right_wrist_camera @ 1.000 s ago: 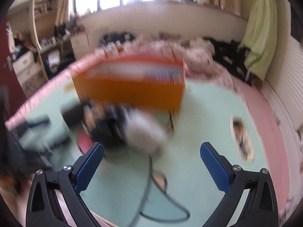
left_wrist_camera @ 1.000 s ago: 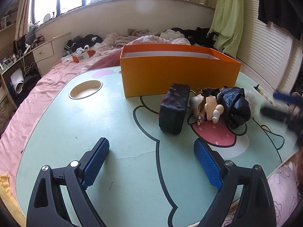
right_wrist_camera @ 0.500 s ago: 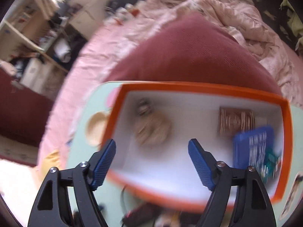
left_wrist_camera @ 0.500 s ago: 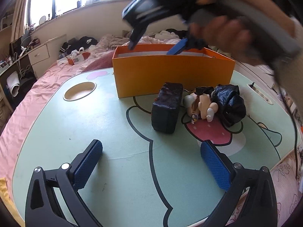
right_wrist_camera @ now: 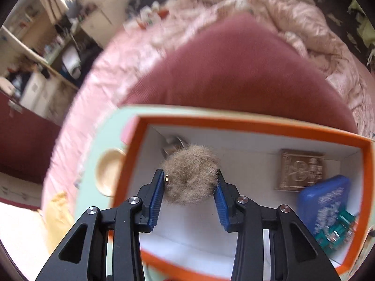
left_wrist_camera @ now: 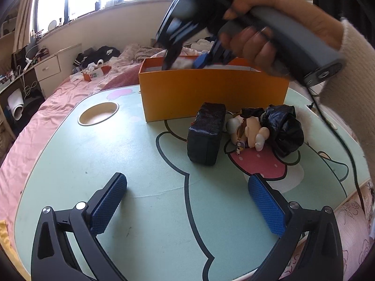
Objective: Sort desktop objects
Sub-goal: 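Carry the brown fluffy ball out and drop it behind the figurine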
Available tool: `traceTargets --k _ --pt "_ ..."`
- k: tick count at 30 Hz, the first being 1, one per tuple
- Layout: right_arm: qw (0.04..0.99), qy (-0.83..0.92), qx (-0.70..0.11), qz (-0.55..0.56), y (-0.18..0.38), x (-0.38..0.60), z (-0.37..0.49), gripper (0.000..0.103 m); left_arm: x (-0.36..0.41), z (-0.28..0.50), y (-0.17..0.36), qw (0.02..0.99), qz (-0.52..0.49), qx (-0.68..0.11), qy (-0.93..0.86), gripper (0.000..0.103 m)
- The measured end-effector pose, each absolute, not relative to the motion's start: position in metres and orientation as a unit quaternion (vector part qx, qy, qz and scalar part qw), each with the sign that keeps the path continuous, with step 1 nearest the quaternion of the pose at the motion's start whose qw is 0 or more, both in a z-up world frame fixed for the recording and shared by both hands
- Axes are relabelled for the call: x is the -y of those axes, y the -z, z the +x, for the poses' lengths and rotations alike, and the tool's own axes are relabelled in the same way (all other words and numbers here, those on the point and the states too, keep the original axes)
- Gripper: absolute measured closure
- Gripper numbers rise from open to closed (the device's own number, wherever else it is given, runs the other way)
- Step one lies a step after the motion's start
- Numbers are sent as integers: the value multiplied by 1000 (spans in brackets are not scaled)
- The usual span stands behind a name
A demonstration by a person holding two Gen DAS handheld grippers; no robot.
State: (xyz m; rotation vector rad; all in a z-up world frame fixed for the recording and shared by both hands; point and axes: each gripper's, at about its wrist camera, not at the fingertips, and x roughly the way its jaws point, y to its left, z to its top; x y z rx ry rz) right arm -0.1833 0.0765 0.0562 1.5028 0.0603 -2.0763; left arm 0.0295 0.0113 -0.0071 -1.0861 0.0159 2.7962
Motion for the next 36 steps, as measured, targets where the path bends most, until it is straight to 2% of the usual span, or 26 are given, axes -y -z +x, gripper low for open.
traceTargets --k 4,8,12,19,22,24,31,36 --pt "319 804 0 503 -104 -111 -153 64 -12 30 7 71 -361 -5 -930 0" --pt "362 806 -1 468 -125 -140 -102 63 -12 30 7 70 -361 -5 -930 0" --pt "384 786 0 484 -106 -161 -66 63 -12 30 7 69 -361 -5 -930 0" --pt "336 797 -4 501 -71 -171 -63 60 -12 30 6 69 -361 -4 -930 0" --pt "358 807 10 470 -78 -181 -53 45 -12 30 6 68 -361 -4 -930 0" --pt "352 828 7 436 -85 -192 -40 25 -12 30 6 68 -361 -4 -930 0" --pt "290 868 -67 397 -61 -235 11 23 -12 30 6 67 -361 -4 -930 0" --pt "246 880 -81 399 -30 -256 28 23 -12 31 6 66 -361 -4 -930 0"
